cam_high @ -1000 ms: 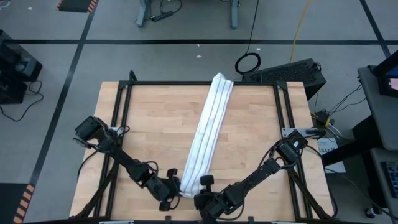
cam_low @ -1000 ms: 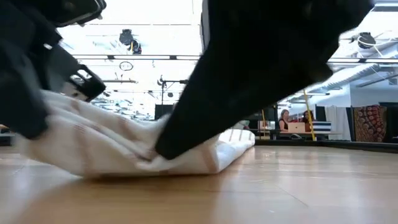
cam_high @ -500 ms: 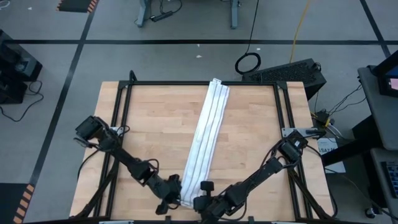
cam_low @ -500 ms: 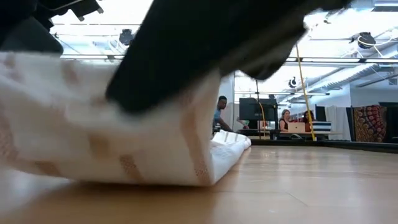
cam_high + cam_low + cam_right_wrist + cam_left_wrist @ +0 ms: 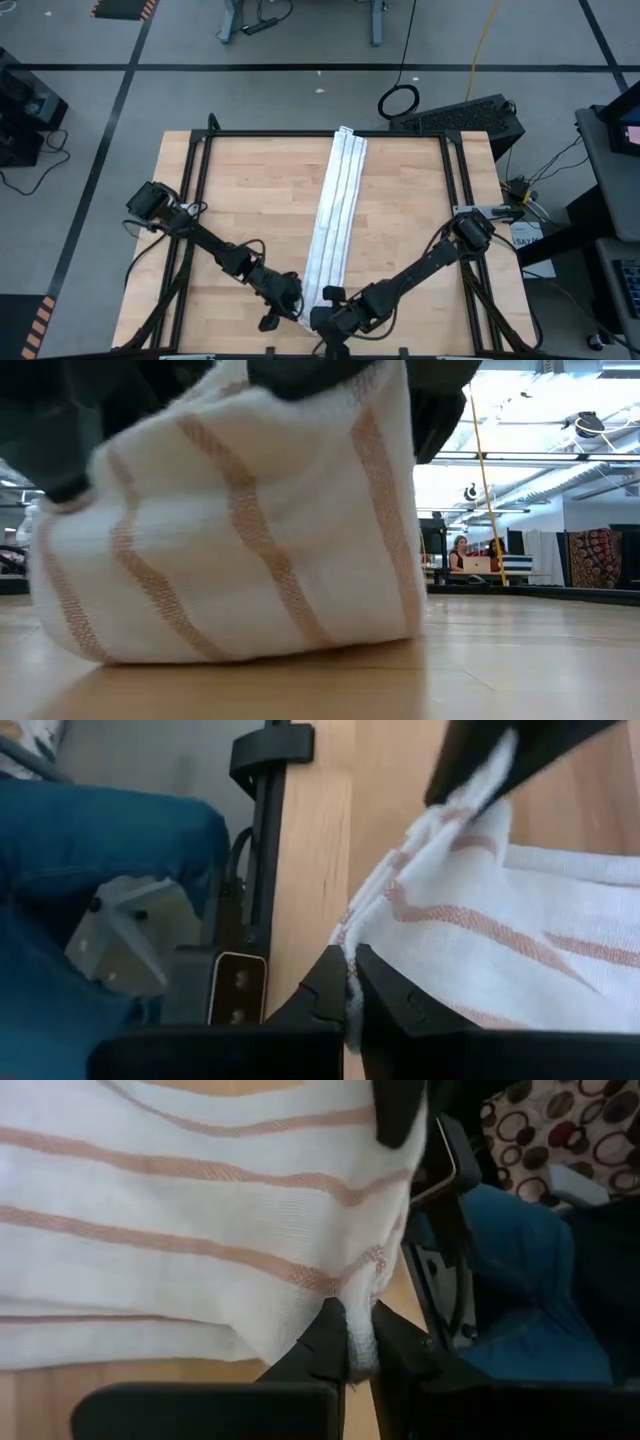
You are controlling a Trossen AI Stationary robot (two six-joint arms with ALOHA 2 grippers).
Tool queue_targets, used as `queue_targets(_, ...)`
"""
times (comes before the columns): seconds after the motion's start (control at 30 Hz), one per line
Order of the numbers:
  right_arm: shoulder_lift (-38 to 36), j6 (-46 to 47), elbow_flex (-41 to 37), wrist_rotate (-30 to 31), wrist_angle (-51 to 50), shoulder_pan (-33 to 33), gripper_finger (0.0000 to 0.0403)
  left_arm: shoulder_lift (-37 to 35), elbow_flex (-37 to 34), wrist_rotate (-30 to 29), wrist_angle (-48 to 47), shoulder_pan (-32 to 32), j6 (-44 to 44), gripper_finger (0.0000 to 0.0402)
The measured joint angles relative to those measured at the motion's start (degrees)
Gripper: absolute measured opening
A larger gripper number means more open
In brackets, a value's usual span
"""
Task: Roll towel into tight, uniform cylinder
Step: Roll the white brown kitchen towel
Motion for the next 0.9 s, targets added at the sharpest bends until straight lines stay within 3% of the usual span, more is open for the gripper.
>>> queue_targets(0.17, 0.0, 6.8, 0.0, 1.7, 0.7, 1.8, 0.0000, 0.0, 0.0, -0.5, 0.4, -1.8, 0.0, 0.0027)
queue_targets(0.33, 0.0, 13.6, 0.1, -0.4, 2.3, 2.4, 0.0000, 0.0, 0.0, -1.5, 4.6, -3.5, -1.1, 0.0027)
queue_targets(0.63, 0.0, 12.5, 0.1, -10.5, 6.3, 1.4, 0.0000, 0.0, 0.1, -4.9, 5.3, -7.5, -1.5, 0.0027)
queue_targets(0.77, 0.0, 8.9, 0.1, -14.7, 5.4, 0.0, 0.0000, 0.0, 0.0, -5.5, 5.0, -5.2, 0.2, 0.0027)
queue_targets(0.9, 0.0, 6.7, 0.1, -15.3, -1.4, -1.6, 0.0000, 0.9, -0.1, -2.9, 4.4, -1.1, 0.8, 0.0027)
